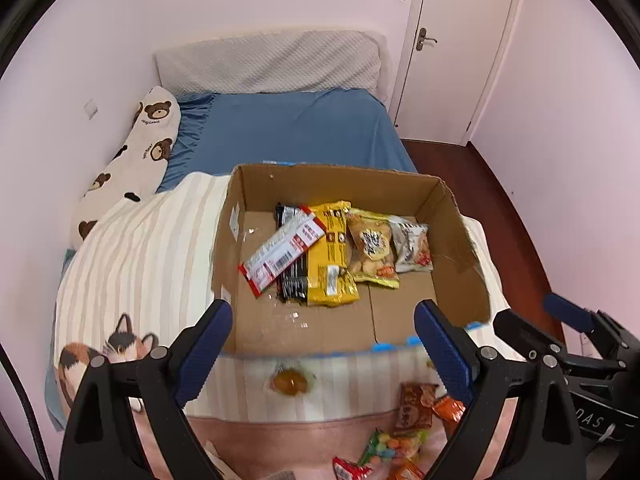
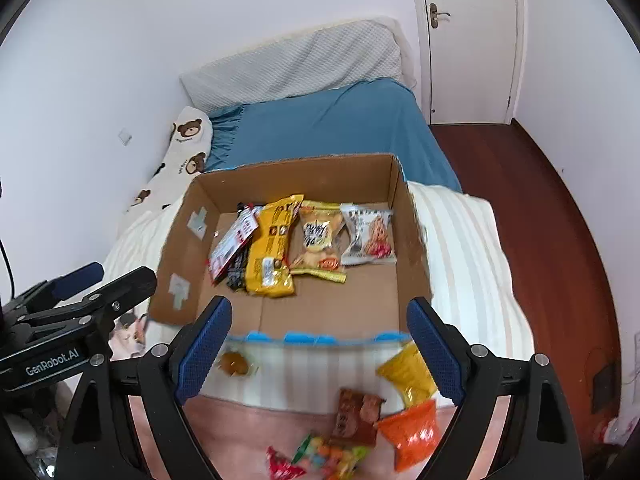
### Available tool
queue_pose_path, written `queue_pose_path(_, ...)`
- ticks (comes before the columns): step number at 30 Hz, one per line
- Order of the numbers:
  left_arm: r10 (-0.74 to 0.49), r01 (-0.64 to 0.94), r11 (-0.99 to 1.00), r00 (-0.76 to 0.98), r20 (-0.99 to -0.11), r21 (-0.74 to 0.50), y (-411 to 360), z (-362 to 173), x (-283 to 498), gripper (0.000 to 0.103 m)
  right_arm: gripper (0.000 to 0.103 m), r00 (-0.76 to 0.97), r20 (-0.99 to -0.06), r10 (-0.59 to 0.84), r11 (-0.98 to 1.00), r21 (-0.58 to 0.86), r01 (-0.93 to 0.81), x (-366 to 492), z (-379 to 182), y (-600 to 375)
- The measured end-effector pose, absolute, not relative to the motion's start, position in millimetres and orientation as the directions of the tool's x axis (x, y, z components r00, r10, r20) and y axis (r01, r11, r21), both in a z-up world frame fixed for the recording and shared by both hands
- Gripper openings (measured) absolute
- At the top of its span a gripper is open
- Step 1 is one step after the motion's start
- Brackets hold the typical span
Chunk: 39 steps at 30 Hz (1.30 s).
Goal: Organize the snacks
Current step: 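Grasp the orange sunflower-seed bag with the left gripper while the right grasps the orange chip bag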
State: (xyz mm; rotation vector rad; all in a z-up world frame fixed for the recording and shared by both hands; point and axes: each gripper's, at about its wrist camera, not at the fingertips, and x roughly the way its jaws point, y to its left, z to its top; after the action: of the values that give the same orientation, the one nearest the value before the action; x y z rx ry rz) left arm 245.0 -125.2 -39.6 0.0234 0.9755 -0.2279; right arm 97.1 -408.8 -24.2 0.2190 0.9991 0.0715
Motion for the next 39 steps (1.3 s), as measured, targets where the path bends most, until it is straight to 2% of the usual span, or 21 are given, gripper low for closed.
queue_pose_path(5,-0.196,0.212,0.972,0.504,-0.841,-0.099,-124.3,-54.1,207.6,0.093,0.091,0.489,-0.847,0.207,0.961,0.269,0.060,59.8,-37.3,-415.0)
queue_pose_path(8,-0.195,0.243,0.965,0.411,-0.891,-0.099,-130.9,-88.8,187.7,0.093,0.091,0.427,-0.876,0.222,0.954,0.285,0.089,39.1,-58.0,-424.9)
queue_pose_path(12,-0.154,0.255,0.962,0.221,-0.963,-0.095,-140.6,-162.5,161.9,0.093,0.091,0.320,-0.921,0.223,0.946,0.284,0.156,11.2,-101.2,-443.8)
queue_pose_path(17,-0.117,0.235,0.966,0.027,-0.993,-0.108,-149.8,-236.2,133.9,0.093,0.091,0.199,-0.956,0.217,0.937,0.261,0.232,-12.3,-153.2,-467.4)
queue_pose_path(19,-0.116,0.254,0.961,0.004,-0.993,-0.111,-157.8,-249.7,121.5,0.093,0.091,0.169,-0.963,0.209,0.937,0.247,0.246,-16.5,-167.5,-476.4)
queue_pose_path(23,-0.112,0.467,0.878,-0.008,-0.994,-0.102,-198.4,-253.6,94.3,0.093,0.091,0.119,-0.970,0.212,0.935,0.237,0.263,-23.8,-184.3,-493.1)
queue_pose_path(26,-0.025,0.683,0.730,-0.009,-1.000,-0.025,-239.1,-266.4,61.5,0.093,0.091,0.101,-0.977,0.190,0.942,0.210,0.261,-28.0,-188.2,-504.8)
queue_pose_path(31,0.092,0.805,0.592,-0.039,-0.995,0.023,-276.0,-315.9,28.6,0.093,0.091,0.064,-0.985,0.161,0.950,0.172,0.261,-33.8,-197.2,-520.0)
queue_pose_path(33,0.088,0.802,0.597,-0.033,-0.996,0.026,-282.0,-325.7,26.2,0.083,0.091,0.057,-0.986,0.156,0.952,0.166,0.258,-32.9,-199.0,-521.3)
queue_pose_path(34,0.080,0.789,0.615,-0.040,-0.996,0.017,-281.5,-327.3,28.0,0.072,0.091,0.056,-0.987,0.153,0.952,0.163,0.257,-32.0,-200.4,-522.5)
queue_pose_path(36,0.061,0.727,0.686,-0.055,-0.997,0.002,-275.3,-327.0,39.4,0.068,0.091,0.053,-0.988,0.148,0.957,0.156,0.243,-26.2,-204.4,-522.5)
queue_pose_path(39,0.022,0.543,0.839,-0.086,-0.996,-0.029,-244.4,-324.3,74.2,0.065,0.091,0.049,-0.991,0.128,0.968,0.135,0.211,-12.4,-211.5,-516.4)
